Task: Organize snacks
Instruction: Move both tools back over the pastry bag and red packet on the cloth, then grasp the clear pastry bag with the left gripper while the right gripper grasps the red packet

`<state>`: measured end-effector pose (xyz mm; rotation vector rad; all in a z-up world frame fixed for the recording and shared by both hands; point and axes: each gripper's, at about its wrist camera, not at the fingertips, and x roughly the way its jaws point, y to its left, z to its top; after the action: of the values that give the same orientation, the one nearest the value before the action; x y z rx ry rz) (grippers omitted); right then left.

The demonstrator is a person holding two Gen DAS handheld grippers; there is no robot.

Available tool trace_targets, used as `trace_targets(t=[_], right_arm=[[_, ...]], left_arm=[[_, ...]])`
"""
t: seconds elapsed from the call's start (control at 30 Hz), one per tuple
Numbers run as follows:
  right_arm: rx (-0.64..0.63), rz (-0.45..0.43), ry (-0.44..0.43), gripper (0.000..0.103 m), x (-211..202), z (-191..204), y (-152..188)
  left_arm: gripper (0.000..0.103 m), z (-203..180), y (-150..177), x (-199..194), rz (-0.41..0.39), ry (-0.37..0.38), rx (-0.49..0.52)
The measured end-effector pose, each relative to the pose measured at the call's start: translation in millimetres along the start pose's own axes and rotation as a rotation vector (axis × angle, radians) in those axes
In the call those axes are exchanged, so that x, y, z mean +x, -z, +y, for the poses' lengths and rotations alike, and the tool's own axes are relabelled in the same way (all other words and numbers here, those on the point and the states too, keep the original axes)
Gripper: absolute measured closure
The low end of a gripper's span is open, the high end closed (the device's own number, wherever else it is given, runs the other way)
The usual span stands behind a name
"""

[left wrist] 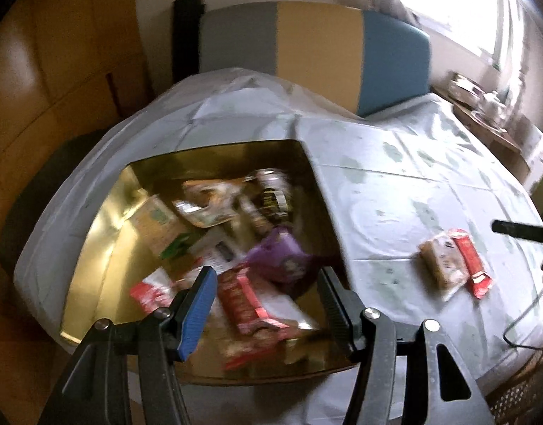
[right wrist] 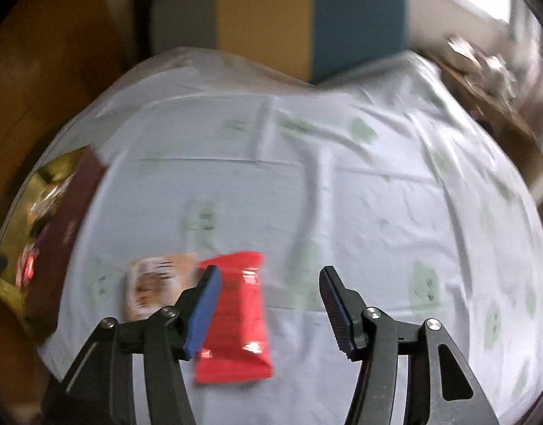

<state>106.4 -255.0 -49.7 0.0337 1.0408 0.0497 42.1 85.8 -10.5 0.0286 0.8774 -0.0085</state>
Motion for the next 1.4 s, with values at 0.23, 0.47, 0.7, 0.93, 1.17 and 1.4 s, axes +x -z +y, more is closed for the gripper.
trace_targets(t=[0.23,0.47,0.7,0.93,1.17,1.4], right_arm=[[0.080,0.027,0.003,0.043,5.2,-11.8,-3.0],[0.083,0.036,0.008,0.037,7.6,-9.3,-0.9],[0.113,0.016,-0.001,0.033,1.0,-13.3,-2.7],[0.141,-0.005,-0.015,0.031,-3.3,-18.2,-6.2],[0.155,-0.023,-0.029,0.029,-7.1,-20.2,-9.5],[0.148,-0.021,-0.022,0.029,-6.4,-19.9,-9.6]], left_arm=[[0.043,-58.5,2.2,11.0,0.062,0.136,0.115],[0.043,-108.9,0.9,42.4,0.187,0.269,0.152],[0.043,-148.0,-13.2,70.4,0.261,0.327,0.103],[0.035,-174.3,-20.5,103.8,0.343,0.330,0.007],[0.032,-200.2,-20.4,119.9,0.328,0.260,0.069],[0.042,-196.0,-11.3,113.8,0.264,0.282,0.191]])
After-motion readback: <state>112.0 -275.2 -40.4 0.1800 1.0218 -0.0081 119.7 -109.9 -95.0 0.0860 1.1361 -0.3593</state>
